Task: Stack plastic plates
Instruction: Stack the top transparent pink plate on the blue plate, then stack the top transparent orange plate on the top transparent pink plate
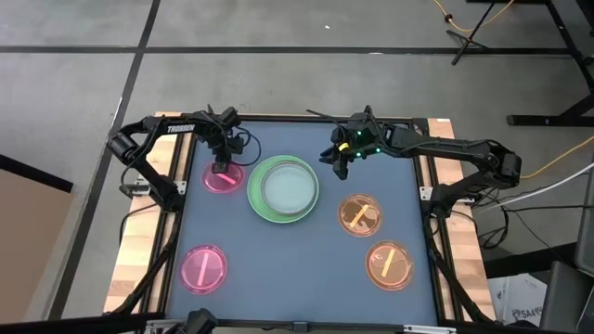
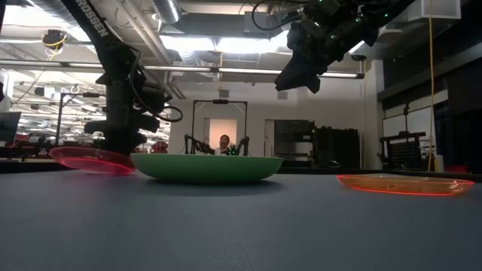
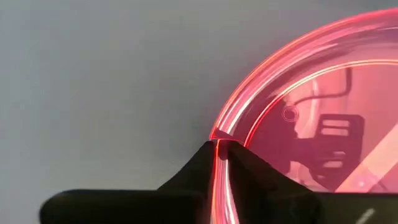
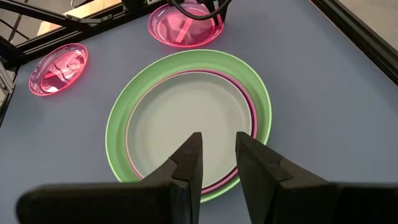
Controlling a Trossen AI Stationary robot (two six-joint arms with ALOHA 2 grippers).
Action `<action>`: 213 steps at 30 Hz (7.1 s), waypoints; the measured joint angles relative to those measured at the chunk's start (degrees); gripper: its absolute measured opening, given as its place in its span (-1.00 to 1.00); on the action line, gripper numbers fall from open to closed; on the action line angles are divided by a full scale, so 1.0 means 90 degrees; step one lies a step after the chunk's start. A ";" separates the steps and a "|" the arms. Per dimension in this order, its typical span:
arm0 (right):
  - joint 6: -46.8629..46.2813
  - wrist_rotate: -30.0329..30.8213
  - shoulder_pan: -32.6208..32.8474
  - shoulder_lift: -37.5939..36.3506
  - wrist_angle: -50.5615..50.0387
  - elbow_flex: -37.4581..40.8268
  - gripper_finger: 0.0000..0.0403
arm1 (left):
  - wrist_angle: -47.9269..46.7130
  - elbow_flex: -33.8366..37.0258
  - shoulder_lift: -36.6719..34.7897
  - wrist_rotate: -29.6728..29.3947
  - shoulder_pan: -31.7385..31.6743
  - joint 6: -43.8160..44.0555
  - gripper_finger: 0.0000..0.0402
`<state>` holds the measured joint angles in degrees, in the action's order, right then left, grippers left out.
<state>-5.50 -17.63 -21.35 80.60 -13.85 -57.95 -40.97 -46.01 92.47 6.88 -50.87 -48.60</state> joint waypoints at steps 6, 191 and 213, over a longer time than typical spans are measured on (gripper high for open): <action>0.0000 0.0001 0.0000 0.0000 0.0000 0.0000 -0.57 | -0.0007 0.0004 -0.0007 -0.0037 0.0002 0.0000 -0.94; 0.0174 0.0005 -0.0001 0.0002 -0.0427 -0.0002 -0.57 | 0.3226 0.0011 -0.0974 -0.1184 0.3810 0.9840 -0.56; 0.0165 0.0002 -0.0001 0.0002 -0.0490 -0.0002 -0.57 | 0.3247 0.0011 -0.2367 -0.1209 0.5149 0.8998 -0.55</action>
<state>-4.01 -17.61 -21.37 80.62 -18.25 -57.98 -11.75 -45.91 71.17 -4.00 -4.53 32.38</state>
